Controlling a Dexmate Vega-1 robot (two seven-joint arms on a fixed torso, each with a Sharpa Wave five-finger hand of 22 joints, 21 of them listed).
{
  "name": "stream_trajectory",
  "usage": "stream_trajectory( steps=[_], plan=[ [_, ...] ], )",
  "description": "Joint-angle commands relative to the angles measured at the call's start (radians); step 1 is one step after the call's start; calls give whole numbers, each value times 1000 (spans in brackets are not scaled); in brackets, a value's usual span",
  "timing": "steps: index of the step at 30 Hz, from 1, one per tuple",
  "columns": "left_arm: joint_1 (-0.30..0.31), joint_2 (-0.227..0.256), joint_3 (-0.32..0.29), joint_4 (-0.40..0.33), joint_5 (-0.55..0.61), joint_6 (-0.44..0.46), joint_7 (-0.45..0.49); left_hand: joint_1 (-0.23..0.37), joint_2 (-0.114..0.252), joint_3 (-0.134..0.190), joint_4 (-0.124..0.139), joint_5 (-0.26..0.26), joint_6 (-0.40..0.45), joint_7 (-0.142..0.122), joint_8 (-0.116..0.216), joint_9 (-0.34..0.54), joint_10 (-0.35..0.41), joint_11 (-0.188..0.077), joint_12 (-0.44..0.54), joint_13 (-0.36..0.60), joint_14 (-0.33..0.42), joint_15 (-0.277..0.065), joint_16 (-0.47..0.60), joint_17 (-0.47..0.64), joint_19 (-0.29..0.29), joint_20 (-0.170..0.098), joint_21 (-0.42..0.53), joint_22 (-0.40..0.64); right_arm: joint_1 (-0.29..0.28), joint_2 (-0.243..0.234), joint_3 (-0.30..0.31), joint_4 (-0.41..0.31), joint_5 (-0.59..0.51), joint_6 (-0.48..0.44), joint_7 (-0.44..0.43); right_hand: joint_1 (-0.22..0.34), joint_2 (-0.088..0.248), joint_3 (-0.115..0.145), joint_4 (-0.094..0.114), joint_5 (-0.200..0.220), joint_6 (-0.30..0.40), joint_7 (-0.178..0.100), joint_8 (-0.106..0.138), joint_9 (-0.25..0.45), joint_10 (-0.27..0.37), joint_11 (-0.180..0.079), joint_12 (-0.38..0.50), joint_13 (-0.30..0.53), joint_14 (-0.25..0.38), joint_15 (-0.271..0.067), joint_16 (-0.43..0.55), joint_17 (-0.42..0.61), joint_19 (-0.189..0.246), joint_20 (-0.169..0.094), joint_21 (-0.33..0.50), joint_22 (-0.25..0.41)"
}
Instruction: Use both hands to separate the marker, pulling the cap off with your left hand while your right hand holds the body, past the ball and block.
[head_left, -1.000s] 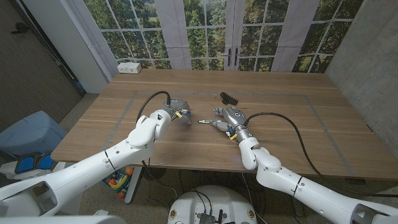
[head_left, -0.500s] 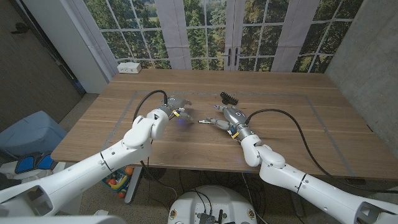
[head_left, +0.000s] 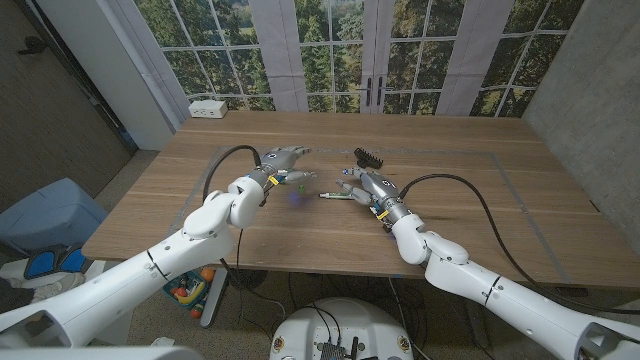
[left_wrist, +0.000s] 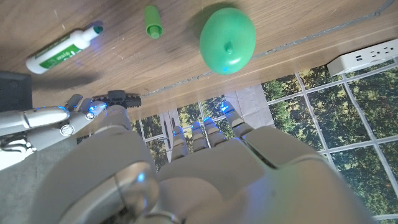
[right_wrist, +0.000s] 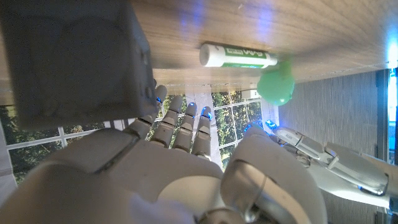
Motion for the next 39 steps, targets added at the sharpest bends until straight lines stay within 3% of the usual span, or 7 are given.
stream_trajectory(
  steps=[1, 9, 13, 15, 21, 29, 39],
  plan=[
    [53, 1, -83, 52, -195, -164, 161, -34, 18, 17, 7, 12, -62, 6, 2, -1, -83, -9, -3, -2, -69, -12, 0, 2, -36, -22, -28, 3, -6, 2, 51, 61, 104, 191, -42, -33, 5, 19, 21, -5, -3, -18, 1, 2, -21, -3, 1, -23, -33, -63, -4, -27, -15, -37, -23, 1],
    [70, -14, -114, 105, -298, -270, 235, -86, 37, 41, 28, 22, -187, 32, -2, -2, -196, -24, -3, -4, -161, -20, 2, 2, -78, -48, -74, 2, -12, 20, 92, 105, 175, 320, -68, -52, 7, 56, 31, -2, -44, -11, -12, 0, -52, -17, -1, -59, -82, -71, -7, -75, -17, -68, -49, -2],
    [77, -23, -134, 135, -364, -330, 257, -126, 27, 42, 46, 24, -242, 63, 1, -3, -256, -26, -5, -5, -207, -19, 1, 3, -90, -69, -95, 1, -15, 27, 111, 116, 209, 365, -64, -60, 12, 96, 33, 3, -91, 16, -18, -3, -67, -20, 1, -88, -96, -86, -3, -113, -10, -90, -67, -2],
    [80, -32, -144, 157, -403, -371, 269, -134, 24, 41, 49, 24, -244, 64, 4, -3, -262, -29, -3, -5, -217, -22, 1, 3, -89, -75, -98, 1, -17, 28, 121, 117, 235, 380, -47, -64, 10, 112, 33, 5, -109, 43, -18, -4, -68, -20, 2, -100, -98, -85, -1, -129, -4, -95, -74, -2],
    [87, -55, -165, 216, -492, -482, 296, -150, 19, 37, 56, 24, -242, 67, 9, -4, -262, -37, 2, -6, -218, -27, 5, 3, -83, -92, -101, 1, -21, 36, 147, 125, 302, 419, -6, -74, 3, 124, 36, 4, -117, 64, -14, -6, -73, -5, 3, -115, -101, -73, 1, -147, 6, -99, -80, -2],
    [89, -100, -186, 313, -616, -659, 303, -181, 19, 33, 71, 27, -216, 66, 20, -6, -242, -47, 13, -7, -199, -42, 15, 1, -46, -106, -99, 0, -30, 48, 185, 132, 369, 461, 18, -84, -4, 127, 37, 3, -109, 70, -8, -7, -71, -2, 5, -124, -98, -69, 4, -159, 14, -95, -84, -3],
    [94, -158, -210, 402, -779, -819, 253, -205, 21, 40, 79, 36, -155, 59, 33, -7, -187, -42, 26, -9, -158, -53, 22, -3, 3, -125, -101, -2, -52, 62, 237, 133, 483, 504, 56, -93, -6, 133, 36, 2, -100, 78, -3, -8, -66, 2, 7, -136, -92, -67, 6, -174, 24, -95, -90, -3]
  ],
)
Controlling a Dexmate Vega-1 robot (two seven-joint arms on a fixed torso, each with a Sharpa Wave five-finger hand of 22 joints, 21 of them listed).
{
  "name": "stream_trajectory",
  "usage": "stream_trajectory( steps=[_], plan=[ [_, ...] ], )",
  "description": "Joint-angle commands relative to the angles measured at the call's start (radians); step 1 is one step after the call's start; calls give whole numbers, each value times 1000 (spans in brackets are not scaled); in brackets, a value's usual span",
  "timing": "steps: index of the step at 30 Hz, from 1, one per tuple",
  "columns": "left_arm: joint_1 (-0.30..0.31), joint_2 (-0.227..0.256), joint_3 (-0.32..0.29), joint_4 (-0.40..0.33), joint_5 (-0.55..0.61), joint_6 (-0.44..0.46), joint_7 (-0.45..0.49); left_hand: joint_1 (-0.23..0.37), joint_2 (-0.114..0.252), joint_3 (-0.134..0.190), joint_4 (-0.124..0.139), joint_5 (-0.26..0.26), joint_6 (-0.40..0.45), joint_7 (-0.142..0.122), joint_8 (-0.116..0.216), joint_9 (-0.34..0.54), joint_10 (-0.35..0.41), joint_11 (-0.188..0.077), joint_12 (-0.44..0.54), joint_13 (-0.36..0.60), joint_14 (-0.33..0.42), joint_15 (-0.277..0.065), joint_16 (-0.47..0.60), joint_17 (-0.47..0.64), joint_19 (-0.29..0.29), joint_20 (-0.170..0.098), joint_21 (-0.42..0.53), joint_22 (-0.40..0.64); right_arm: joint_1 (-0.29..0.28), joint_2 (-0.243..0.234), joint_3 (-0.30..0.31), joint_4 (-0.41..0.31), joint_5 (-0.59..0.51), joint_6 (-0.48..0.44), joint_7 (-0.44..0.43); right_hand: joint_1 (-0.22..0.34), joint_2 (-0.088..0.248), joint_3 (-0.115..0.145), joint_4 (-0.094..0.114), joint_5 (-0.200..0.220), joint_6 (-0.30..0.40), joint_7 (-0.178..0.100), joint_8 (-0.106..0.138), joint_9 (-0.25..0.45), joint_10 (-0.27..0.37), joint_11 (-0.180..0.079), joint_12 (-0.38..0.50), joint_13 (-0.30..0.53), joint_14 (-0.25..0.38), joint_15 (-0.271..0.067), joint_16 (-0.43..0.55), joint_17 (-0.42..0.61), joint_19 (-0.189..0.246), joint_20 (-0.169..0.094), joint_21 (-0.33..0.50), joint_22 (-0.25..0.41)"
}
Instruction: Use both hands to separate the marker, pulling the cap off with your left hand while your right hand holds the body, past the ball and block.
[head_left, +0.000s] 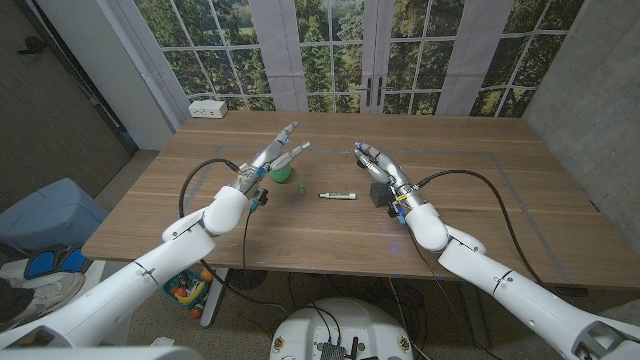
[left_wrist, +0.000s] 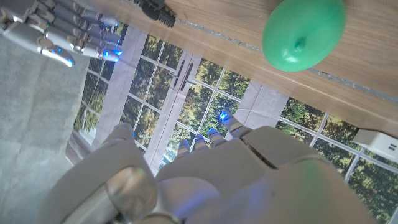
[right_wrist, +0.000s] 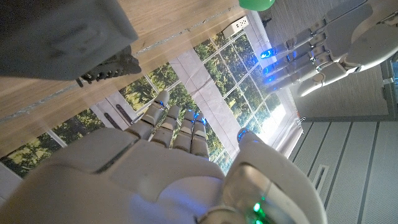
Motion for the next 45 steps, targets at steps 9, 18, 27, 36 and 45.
stream_trajectory(
  steps=[9, 18, 27, 36, 45],
  plan=[
    [1, -107, -45, 168, -305, -298, -99, -18, -4, 19, -2, 16, 81, -3, 10, 1, 2, -4, 15, -1, 18, -70, 9, -2, 74, -72, -4, -1, -54, 35, 103, 9, 239, 109, 75, -10, -2, 17, 0, -2, 11, 10, 9, 1, 16, 10, 10, -12, 7, -63, 7, -14, 21, -67, -8, 1],
    [2, -148, -60, 212, -375, -364, -132, -43, 47, 89, 44, 46, 165, -10, 10, 1, 60, -19, 15, -1, 62, -91, 8, 2, 120, -83, -16, 1, -77, 63, 144, 26, 338, 161, 98, -16, -1, 24, 0, -2, 18, 12, 12, 0, 22, 12, 12, -22, 12, -62, 9, -27, 25, -67, -14, 2],
    [4, -198, -69, 265, -455, -430, -171, -48, 60, 273, 104, 98, 226, 5, 1, 0, 97, -13, 7, -2, 96, -106, 5, 2, 136, -103, -41, 2, -91, 93, 175, 54, 452, 207, 149, -24, 2, 31, 1, -2, 30, 12, 15, 0, 26, 10, 12, -31, 16, -62, 11, -37, 31, -68, -20, 2],
    [16, -240, -82, 290, -534, -465, -199, -44, 55, 356, 104, 107, 235, 6, -8, 0, 110, -18, 3, -2, 118, -119, 5, 2, 162, -129, -47, 2, -99, 128, 195, 88, 594, 243, 234, -32, 2, 36, 2, -2, 35, 20, 16, -1, 31, 16, 14, -39, 21, -58, 12, -46, 35, -66, -24, 2],
    [30, -283, -98, 314, -684, -491, -280, -44, 53, 393, 96, 102, 261, 18, -4, 0, 131, -3, 6, -2, 132, -107, 4, 0, 169, -122, -55, 1, -126, 144, 219, 80, 651, 271, 252, -42, 0, 42, 4, -2, 43, 28, 17, -1, 41, 18, 16, -49, 27, -57, 15, -57, 41, -65, -31, 2]
  ],
)
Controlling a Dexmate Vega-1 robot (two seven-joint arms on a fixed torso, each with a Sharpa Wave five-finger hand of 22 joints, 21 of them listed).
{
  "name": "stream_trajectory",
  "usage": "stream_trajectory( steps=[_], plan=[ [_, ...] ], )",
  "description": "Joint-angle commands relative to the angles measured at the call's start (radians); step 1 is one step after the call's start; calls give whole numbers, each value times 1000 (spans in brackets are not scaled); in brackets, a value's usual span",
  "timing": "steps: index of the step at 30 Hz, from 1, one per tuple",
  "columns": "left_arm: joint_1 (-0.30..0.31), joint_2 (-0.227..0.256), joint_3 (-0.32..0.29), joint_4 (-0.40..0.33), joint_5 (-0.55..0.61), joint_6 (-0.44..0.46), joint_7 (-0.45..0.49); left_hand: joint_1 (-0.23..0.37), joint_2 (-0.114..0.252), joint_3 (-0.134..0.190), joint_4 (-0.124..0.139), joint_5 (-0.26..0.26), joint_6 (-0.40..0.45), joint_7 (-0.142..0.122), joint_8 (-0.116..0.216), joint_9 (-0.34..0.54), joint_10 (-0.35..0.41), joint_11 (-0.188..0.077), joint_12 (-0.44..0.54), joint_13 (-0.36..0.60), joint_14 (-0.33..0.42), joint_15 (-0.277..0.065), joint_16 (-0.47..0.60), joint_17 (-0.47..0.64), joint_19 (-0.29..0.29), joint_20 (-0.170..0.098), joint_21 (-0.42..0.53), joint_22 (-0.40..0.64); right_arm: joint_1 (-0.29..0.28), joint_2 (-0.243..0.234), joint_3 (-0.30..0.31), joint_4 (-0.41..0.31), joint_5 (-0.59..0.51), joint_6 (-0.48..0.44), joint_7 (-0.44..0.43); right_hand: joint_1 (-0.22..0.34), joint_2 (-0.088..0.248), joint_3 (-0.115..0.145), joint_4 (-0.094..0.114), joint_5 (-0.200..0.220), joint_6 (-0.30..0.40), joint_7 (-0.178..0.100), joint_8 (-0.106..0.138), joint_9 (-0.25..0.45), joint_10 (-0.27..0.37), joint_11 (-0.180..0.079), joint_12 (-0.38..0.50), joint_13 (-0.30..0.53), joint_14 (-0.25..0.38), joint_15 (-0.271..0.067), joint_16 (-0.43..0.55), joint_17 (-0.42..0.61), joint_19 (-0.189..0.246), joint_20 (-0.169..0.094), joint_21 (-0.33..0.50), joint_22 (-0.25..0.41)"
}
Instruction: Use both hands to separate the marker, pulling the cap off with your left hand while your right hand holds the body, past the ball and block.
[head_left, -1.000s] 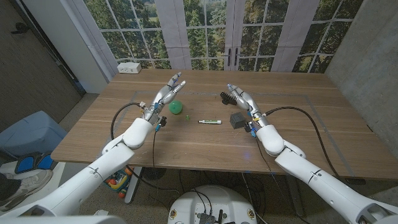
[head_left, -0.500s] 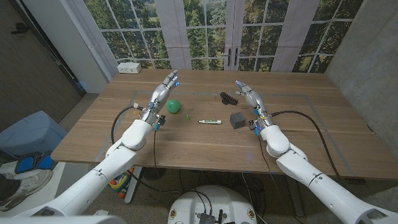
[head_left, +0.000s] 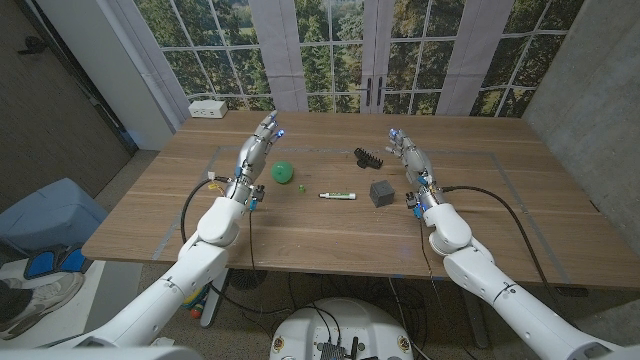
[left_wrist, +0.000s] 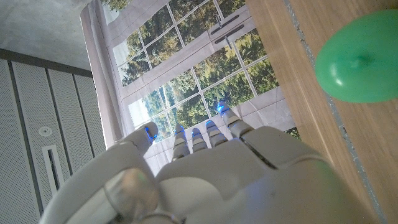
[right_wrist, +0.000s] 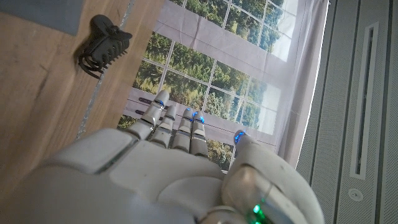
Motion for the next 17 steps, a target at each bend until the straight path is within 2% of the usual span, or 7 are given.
stream_trajectory(
  steps=[1, 3, 4, 6, 11, 15, 17],
  plan=[
    [22, -64, -23, 39, -181, -50, -89, 1, 41, 39, -13, -4, 21, 8, 0, 0, 20, 1, -1, 2, 15, -106, -1, -1, 8, -117, -10, 3, -31, 30, 36, 9, 116, 50, 55, -11, 3, 8, -3, -2, 13, 5, 6, 0, 15, 0, 8, -2, 11, -58, 8, -1, 9, -61, -5, 2],
    [33, -76, -32, 36, -198, -54, -83, 8, 42, 59, -21, -10, 32, 8, 1, 0, 27, 2, -1, 2, 23, -107, 0, -2, 10, -115, -14, 2, -36, 34, 44, 11, 154, 57, 77, -13, 3, 10, -3, -2, 15, 6, 6, 0, 17, 2, 8, -4, 12, -57, 8, -4, 11, -60, -6, 2],
    [40, -80, -36, 35, -208, -54, -82, 10, 43, 65, -23, -12, 34, 9, 1, 0, 32, 2, 0, 2, 27, -107, 0, -2, 11, -114, -15, 2, -39, 35, 50, 18, 200, 68, 121, -15, 3, 10, -3, -2, 16, 7, 7, 0, 17, 3, 8, -5, 13, -57, 8, -5, 12, -60, -7, 2],
    [56, -87, -45, 28, -220, -48, -66, 16, 43, 84, -27, -19, 50, 12, 3, 0, 41, 5, 1, 2, 38, -106, 2, -2, 16, -115, -17, 3, -45, 28, 58, 19, 182, 63, 99, -17, 2, 12, -3, -2, 19, 5, 7, 0, 20, 2, 9, -8, 15, -56, 9, -8, 13, -59, -8, 2],
    [102, -90, -68, 5, -242, -28, -29, 18, 42, 98, -26, -24, 53, 15, 1, 0, 49, 7, 1, 2, 43, -102, 2, -1, 19, -117, -20, 3, -73, 34, 92, 21, 216, 62, 73, -22, 0, 14, -3, -3, 22, 7, 7, 0, 22, 3, 9, -12, 16, -58, 9, -13, 15, -58, -12, 2],
    [140, -81, -85, -18, -237, -9, 7, 17, 40, 106, -24, -29, 50, 18, -2, 0, 46, 12, -2, 2, 42, -100, 0, 0, 20, -117, -22, 3, -113, 46, 128, 15, 239, 103, 53, -25, -1, 17, -4, -3, 23, 9, 7, 0, 25, 5, 9, -16, 17, -57, 9, -17, 17, -60, -15, 2],
    [153, -76, -91, -23, -234, -5, 14, 16, 38, 108, -23, -31, 47, 19, -4, 1, 44, 12, -3, 2, 42, -99, 0, 1, 20, -117, -23, 3, -142, 53, 145, 4, 209, 136, 16, -26, -1, 18, -4, -3, 25, 11, 7, 0, 26, 7, 9, -18, 18, -56, 9, -19, 17, -59, -16, 2]
  ],
)
